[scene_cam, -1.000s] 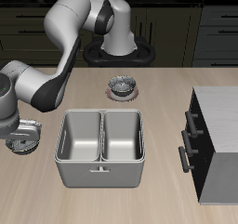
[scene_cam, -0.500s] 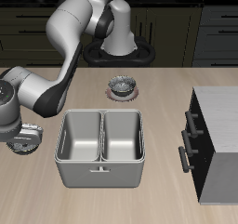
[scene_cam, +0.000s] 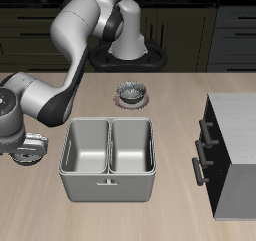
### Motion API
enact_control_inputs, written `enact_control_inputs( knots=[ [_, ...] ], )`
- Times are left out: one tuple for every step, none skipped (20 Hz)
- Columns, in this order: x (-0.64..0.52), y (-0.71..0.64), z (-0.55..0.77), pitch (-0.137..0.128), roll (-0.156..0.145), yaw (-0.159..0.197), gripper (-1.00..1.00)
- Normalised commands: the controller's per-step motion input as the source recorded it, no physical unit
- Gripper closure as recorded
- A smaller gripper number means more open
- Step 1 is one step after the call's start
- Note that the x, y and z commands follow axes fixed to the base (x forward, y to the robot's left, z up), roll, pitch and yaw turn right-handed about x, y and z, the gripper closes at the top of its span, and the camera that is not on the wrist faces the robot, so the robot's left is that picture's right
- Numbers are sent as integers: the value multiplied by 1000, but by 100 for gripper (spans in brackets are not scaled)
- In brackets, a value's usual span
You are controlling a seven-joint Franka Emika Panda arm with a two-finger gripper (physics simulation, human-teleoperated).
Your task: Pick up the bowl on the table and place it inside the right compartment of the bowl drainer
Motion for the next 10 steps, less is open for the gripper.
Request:
enact_control_inputs(
  knots=[
    [-7, -25, 46, -16, 41, -5, 100],
    [8, -92, 52, -13, -12, -18, 100],
    [-14, -4, 183, -40, 42, -5, 100],
    [-37, -12, 59, -9, -6, -10, 100],
    [-35, 32, 72, -14, 19, -8, 100],
    [-68, 39, 100, -16, 24, -5, 100],
    [-22, 25, 107, -31, -1, 10, 100],
    [-47, 5, 44, -18, 14, -8, 100],
    [-8, 1, 73, -14, 9, -11, 100],
    [-15, -10, 32, -6, -2, -20, 100]
  ],
)
